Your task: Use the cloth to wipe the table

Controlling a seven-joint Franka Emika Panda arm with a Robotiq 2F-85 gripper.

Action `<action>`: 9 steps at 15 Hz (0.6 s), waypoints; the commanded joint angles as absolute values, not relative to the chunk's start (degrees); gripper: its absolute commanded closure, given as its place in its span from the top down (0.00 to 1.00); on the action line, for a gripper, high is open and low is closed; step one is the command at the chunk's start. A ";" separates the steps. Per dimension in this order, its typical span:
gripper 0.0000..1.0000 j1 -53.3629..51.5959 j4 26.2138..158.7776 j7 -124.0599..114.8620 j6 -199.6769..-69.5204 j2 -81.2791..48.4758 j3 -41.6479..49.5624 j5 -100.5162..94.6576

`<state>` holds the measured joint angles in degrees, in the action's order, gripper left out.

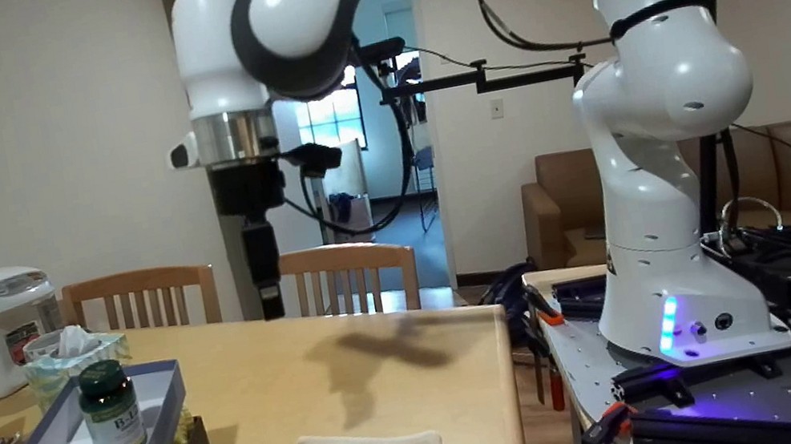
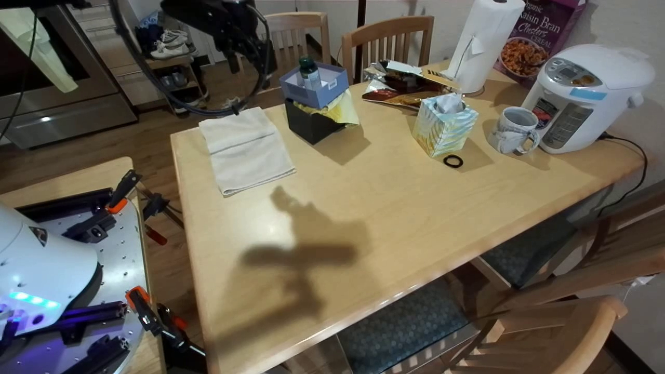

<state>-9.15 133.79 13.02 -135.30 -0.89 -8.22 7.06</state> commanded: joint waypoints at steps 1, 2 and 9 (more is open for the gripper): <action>1.00 -8.61 124.45 23.53 -134.41 -13.84 -9.73 14.38; 1.00 -8.15 122.64 24.18 -133.88 -16.61 -10.49 14.96; 1.00 -10.27 114.09 8.31 -133.59 -30.89 -14.21 17.99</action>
<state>-9.42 118.38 15.64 -134.59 -26.04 -12.57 15.06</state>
